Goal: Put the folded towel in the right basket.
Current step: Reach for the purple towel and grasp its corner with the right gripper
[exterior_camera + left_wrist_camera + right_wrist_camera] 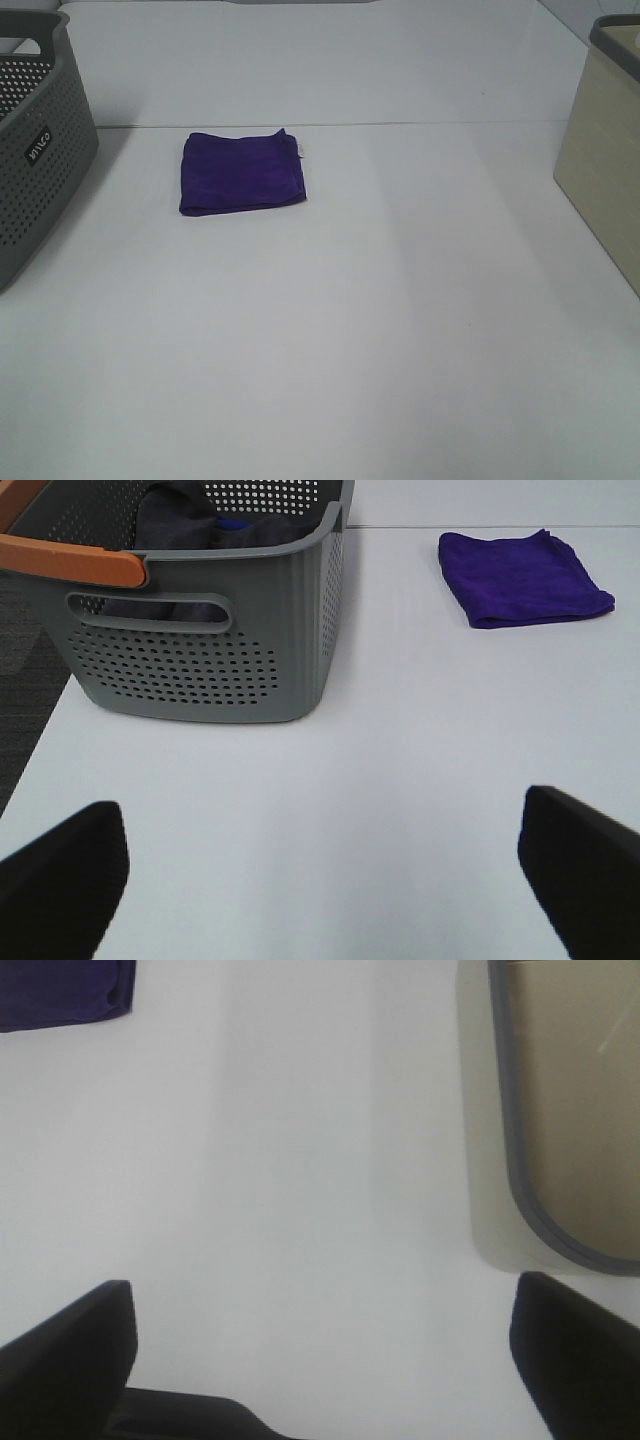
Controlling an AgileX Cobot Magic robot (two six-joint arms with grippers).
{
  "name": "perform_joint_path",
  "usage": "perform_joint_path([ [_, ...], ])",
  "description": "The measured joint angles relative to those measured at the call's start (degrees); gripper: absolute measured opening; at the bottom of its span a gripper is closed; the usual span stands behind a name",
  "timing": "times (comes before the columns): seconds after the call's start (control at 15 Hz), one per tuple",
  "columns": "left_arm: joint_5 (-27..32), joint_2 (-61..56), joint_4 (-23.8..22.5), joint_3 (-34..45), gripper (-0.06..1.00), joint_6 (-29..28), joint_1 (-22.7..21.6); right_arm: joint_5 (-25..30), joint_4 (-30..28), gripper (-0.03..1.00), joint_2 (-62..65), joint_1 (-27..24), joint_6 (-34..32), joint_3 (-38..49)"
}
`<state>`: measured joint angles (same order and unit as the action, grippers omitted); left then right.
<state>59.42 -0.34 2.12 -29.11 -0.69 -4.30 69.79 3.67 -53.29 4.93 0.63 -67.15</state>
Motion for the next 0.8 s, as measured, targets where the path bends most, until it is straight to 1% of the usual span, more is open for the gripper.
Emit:
perform_joint_path([
  [0.07,0.00,0.00,0.00,0.00,0.99,0.00,0.00,0.00,2.18,0.97,-2.69,0.11,0.00,-0.97],
  [0.2,0.00,0.00,0.00,0.00,0.99,0.00,0.00,0.17,4.35,0.97,-9.68,0.11,0.00,-2.12],
  [0.33,0.00,0.00,0.00,0.00,0.99,0.00,0.00,-2.64,7.62,0.97,-19.71,0.11,0.86,-6.82],
  [0.4,0.00,0.00,0.00,0.00,0.99,0.00,0.00,-5.33,13.81,0.97,-30.83,0.17,4.58,-14.32],
  [0.47,0.00,0.00,0.00,0.00,0.99,0.00,0.00,-5.79,16.27,0.97,-36.61,0.74,6.25,-18.85],
  [0.53,0.00,0.00,0.00,0.00,0.99,0.00,0.00,-5.79,17.65,0.97,-43.43,2.12,7.22,-24.24],
  [0.67,0.00,0.00,0.00,0.00,0.99,0.00,0.00,-5.79,18.45,0.97,-56.15,6.30,7.56,-35.58],
  [0.8,0.00,0.00,0.00,0.00,0.99,0.00,0.00,-4.01,19.77,0.97,-69.33,9.85,7.56,-48.30],
])
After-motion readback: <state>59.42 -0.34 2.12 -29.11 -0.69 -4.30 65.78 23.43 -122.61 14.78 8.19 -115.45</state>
